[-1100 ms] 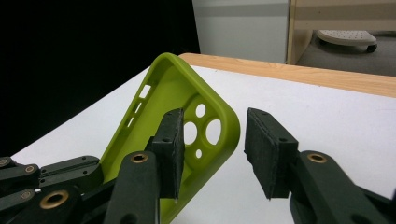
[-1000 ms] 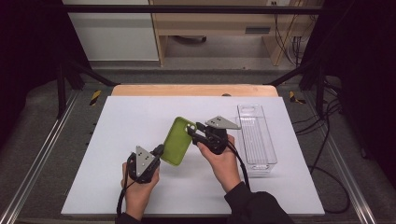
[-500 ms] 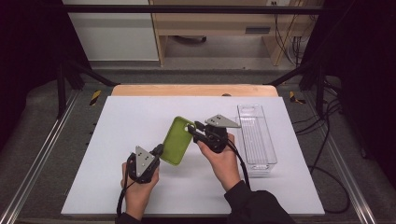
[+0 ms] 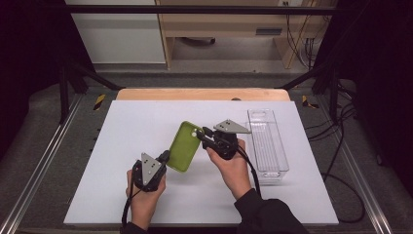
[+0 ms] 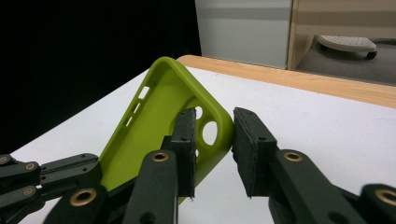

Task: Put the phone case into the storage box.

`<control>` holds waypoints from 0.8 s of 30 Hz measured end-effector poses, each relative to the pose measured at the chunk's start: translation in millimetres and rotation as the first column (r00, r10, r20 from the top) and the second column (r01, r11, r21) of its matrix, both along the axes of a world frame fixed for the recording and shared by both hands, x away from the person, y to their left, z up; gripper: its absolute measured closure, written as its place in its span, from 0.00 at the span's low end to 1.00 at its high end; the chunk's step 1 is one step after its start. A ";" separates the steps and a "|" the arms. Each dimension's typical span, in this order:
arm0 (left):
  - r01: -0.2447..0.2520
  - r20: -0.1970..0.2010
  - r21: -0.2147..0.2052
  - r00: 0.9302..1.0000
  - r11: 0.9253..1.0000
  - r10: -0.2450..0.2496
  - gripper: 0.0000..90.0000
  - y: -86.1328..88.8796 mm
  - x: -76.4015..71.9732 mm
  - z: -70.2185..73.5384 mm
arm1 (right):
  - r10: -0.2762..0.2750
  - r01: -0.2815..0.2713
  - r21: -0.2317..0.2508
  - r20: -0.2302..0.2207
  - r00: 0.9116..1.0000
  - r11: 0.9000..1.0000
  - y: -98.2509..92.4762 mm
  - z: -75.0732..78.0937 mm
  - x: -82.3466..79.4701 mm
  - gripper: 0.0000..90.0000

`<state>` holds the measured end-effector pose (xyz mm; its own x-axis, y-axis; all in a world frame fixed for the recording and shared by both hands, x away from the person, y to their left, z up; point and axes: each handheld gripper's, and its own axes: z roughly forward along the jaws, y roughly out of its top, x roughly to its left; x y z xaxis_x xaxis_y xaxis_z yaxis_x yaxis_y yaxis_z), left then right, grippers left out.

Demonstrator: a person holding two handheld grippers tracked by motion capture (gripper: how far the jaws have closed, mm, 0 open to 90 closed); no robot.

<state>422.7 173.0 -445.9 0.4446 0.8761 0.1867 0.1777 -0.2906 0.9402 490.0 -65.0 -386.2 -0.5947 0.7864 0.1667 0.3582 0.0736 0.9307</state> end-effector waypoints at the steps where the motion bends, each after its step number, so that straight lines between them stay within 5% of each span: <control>1: 0.000 0.000 -0.001 1.000 1.000 0.000 0.98 -0.1 -0.1 -0.1 | 0.002 -0.002 -0.001 0.001 1.000 1.000 0.1 0.0 0.0 0.79; 24: 0.010 0.000 -0.006 1.000 1.000 -0.010 0.98 -2.8 0.3 -3.1 | 0.001 -0.001 -0.004 0.008 1.000 1.000 -2.5 1.5 0.3 0.83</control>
